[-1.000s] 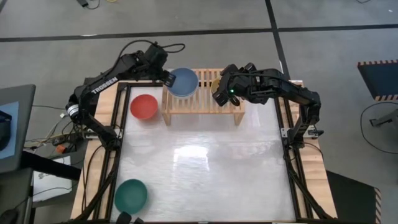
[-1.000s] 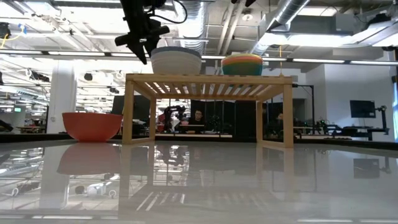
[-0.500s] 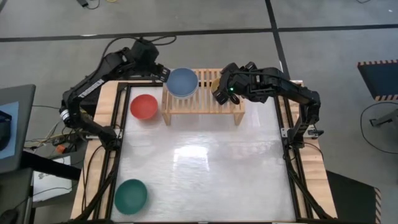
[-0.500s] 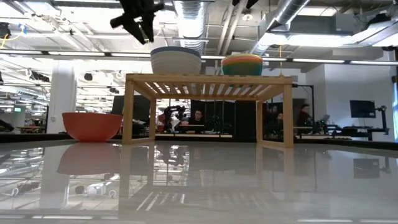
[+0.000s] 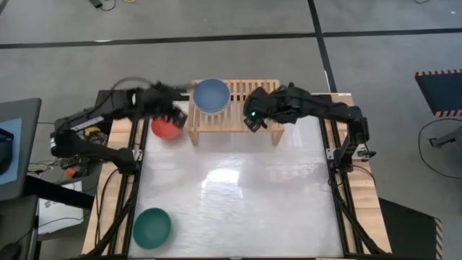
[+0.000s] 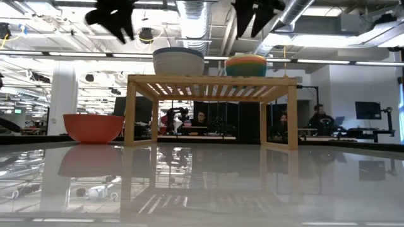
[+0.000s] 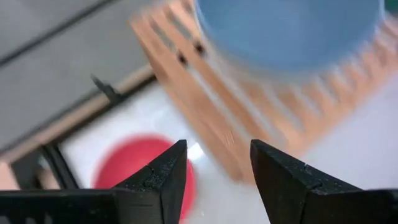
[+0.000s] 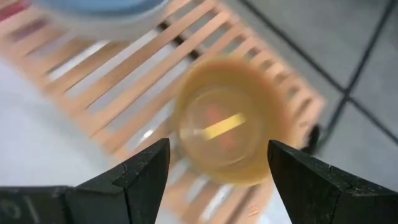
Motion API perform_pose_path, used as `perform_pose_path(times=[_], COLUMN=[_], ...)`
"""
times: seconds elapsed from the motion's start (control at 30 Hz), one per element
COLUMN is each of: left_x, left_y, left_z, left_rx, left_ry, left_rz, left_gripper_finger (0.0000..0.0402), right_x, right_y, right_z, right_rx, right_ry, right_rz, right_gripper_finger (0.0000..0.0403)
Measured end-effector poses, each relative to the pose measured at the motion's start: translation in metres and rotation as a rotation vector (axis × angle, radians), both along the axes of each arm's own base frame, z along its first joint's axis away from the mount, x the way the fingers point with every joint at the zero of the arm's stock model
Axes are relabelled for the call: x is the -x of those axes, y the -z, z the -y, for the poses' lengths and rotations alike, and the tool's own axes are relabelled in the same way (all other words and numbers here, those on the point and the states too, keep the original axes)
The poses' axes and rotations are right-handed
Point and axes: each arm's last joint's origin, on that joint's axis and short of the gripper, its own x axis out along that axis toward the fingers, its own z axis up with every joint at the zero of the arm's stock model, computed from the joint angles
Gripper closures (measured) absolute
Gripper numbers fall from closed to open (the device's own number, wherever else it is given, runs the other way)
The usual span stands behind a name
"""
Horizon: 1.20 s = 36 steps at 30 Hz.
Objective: Place and stack bowls onto a shelf
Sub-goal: Stack the large green bowl on top of the large blue bowl on the shelf
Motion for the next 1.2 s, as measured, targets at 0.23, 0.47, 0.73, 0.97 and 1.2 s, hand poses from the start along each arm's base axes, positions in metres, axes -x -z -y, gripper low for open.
perform_pose_path(times=[0.23, 0.47, 0.73, 0.97, 1.2], left_x=[0.03, 0.038, 0.037, 0.037, 0.034], left_y=[0.04, 0.054, 0.079, 0.094, 0.117], left_z=[0.058, 0.1, 0.143, 0.176, 0.209], left_rx=[0.132, 0.229, 0.459, 0.481, 0.427], left_ry=[0.184, 0.487, 0.789, 0.932, 1.058], left_rz=[0.054, 0.041, -0.071, -0.164, -0.314], left_gripper_finger=[0.024, 0.024, 0.024, 0.024, 0.024], right_x=[-0.02, -0.052, -0.062, -0.056, -0.054], right_y=[0.012, 0.007, 0.009, 0.014, 0.032], right_z=[-0.024, -0.04, -0.051, -0.063, -0.09], right_rx=[-0.111, -0.261, -0.326, -0.32, -0.361], right_ry=[-0.115, -0.282, -0.308, -0.224, -0.166], right_rz=[0.126, 0.399, 0.464, 0.419, 0.395], right_gripper_finger=[0.0108, 0.0108, 0.0108, 0.0108, 0.0108])
